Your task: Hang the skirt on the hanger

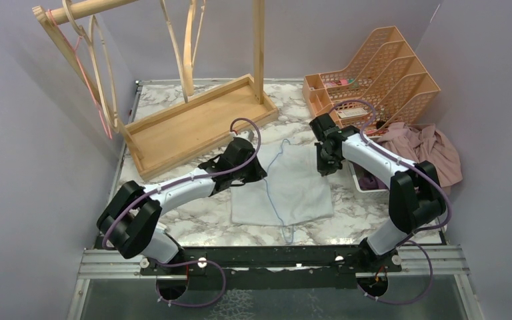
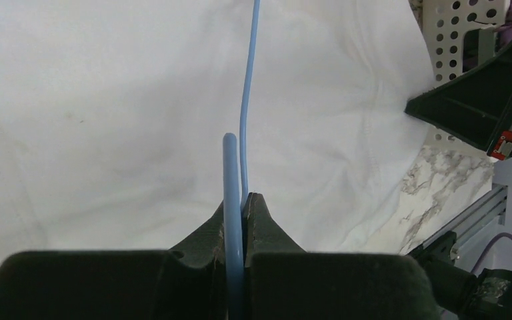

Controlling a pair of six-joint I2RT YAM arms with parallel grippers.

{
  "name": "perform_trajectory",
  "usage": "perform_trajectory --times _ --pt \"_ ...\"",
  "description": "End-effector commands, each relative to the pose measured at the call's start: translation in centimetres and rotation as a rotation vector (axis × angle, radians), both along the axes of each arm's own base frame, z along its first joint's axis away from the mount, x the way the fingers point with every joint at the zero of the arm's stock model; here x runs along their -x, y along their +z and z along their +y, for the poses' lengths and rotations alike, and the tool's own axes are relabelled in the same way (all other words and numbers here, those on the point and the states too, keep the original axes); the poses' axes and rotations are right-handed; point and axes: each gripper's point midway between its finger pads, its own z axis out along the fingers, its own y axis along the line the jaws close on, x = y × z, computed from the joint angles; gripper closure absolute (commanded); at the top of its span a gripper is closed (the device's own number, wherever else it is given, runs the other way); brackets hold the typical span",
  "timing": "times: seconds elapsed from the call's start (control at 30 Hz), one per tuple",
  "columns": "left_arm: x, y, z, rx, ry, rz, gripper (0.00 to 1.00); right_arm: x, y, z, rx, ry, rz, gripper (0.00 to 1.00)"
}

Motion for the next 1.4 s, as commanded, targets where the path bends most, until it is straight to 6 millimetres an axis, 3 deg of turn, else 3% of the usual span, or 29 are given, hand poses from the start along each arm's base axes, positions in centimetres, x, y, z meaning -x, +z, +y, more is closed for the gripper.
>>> perform_trajectory --times 0.0,0.43,0.57,0.73,0.83,1.0,1.2,1.37 --pt "0.7 -1.9 4.3 -0.208 -0.027 0.019 1.00 0.6 -0.2 -0.5 0.030 0.053 0.037 0.99" --pt "-1.0 0.1 6.6 -0.249 0.106 0.018 1.00 0.8 -0.8 -0.3 0.008 0.045 0.031 0.94" --pt "-1.0 0.6 5.9 -0.207 0.104 0.025 1.00 0.9 -0.5 0.7 -0.052 0.040 0.022 0.80" --pt "-1.5 2.4 4.4 -0.153 0.075 0.019 1.00 0.3 2.4 3.3 -0.215 0.157 -0.095 0.50" --pt "-1.3 3.5 3.5 -0.126 0.031 0.020 1.00 0.4 3.8 3.2 -0.233 0.173 -0.161 0.40" --pt "-1.2 5.4 3.4 -0.127 0.010 0.012 1.00 0.8 6.5 3.9 -0.306 0.192 -0.243 0.38" --pt "-1.1 9.2 1.8 -0.014 0.006 0.012 1.00 2.3 10.7 5.8 -0.402 0.236 -0.380 0.37" --pt "-1.5 11.6 1.3 0.040 0.033 0.002 1.00 3.4 12.3 6.2 -0.403 0.218 -0.447 0.37"
